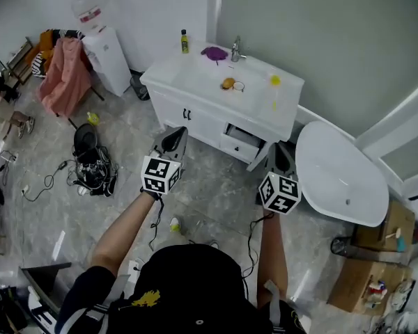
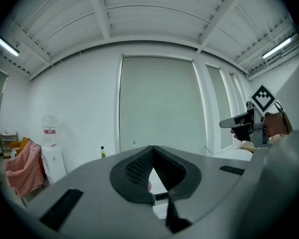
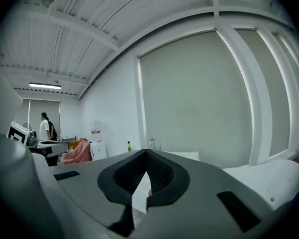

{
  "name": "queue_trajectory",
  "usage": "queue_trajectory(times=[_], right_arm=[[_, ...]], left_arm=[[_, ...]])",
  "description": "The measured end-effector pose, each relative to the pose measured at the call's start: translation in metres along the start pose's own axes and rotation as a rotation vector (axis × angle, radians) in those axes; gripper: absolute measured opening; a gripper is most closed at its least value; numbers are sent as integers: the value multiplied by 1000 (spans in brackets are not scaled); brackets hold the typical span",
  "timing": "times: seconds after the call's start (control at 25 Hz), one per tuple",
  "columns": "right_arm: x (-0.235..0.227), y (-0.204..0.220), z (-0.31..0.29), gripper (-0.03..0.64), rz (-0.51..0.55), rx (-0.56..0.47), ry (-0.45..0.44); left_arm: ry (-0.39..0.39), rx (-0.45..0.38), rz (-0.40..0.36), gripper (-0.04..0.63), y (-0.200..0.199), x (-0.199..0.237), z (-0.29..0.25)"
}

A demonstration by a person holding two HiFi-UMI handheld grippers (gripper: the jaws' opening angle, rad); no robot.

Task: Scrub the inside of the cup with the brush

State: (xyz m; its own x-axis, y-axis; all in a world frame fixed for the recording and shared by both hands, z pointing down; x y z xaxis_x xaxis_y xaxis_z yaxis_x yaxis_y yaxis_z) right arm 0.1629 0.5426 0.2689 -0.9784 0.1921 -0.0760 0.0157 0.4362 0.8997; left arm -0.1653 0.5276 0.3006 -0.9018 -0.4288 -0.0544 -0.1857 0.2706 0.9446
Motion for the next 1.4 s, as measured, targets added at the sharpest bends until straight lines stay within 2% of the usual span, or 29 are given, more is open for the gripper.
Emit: queue_trajectory(times=[0.2, 0.36, 0.56, 0.96, 1.16, 1.4], right_arm=[[60, -14, -36, 26, -1, -6, 55], [115, -26, -52, 26, 23, -26, 112], [149, -24, -65, 26, 88, 6, 177], [155, -32, -87, 26, 135, 9, 252], [134, -42, -119, 26, 111, 0, 233], [96, -55, -183, 26, 82, -13, 178]], left_arm=[[62, -52, -16, 17, 4, 72, -8], [124, -83, 6, 17, 10, 128, -16], [200, -98, 30, 17, 18, 156, -38], [259, -117, 35, 17, 19, 168, -76], [260, -105, 12, 17, 7, 168, -104], [206, -85, -52, 17, -15, 173, -158]])
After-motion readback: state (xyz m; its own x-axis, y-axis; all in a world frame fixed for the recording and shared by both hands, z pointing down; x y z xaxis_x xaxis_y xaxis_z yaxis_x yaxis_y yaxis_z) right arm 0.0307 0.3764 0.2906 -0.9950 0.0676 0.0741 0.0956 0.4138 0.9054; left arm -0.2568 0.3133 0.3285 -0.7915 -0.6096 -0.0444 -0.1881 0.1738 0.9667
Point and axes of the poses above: the fingertips, and each gripper's own axes: z backward along the fingers, x to its left, y out of its underside, the point moved 9 cm from there along z, backward along the fingers, and after that the axes turned 15 degrees about x, right-handed, at the moved point
